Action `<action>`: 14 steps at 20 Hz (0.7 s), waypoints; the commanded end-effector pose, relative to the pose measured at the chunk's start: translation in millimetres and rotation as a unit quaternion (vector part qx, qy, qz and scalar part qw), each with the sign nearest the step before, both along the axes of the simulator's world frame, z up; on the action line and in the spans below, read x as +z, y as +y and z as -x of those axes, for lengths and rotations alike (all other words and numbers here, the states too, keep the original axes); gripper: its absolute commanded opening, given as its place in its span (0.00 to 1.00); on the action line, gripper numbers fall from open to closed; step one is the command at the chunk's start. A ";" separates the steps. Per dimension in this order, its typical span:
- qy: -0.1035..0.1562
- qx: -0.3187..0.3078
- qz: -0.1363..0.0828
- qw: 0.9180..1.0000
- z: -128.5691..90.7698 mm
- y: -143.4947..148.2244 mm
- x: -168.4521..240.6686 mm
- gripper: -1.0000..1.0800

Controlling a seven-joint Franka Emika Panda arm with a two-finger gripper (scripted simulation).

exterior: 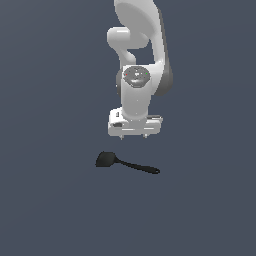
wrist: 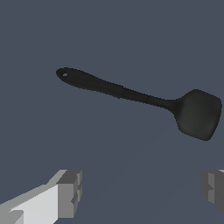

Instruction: Pick up the object and move it to a goal position.

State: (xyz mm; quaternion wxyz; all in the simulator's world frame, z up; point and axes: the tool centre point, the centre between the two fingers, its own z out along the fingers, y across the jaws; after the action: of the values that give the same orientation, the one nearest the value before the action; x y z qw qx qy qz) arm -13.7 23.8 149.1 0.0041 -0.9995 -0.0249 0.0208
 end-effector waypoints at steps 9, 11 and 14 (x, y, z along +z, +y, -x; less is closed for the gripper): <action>0.000 0.003 -0.006 1.000 -3.6 23.4 10.6 0.96; 0.000 0.002 -0.006 1.000 -3.6 24.5 11.3 0.96; 0.000 0.003 -0.006 1.000 -3.6 23.1 10.4 0.96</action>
State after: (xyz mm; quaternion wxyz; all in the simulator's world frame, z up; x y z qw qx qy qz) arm -10.1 47.7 160.0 0.0098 -0.9994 -0.0281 0.0201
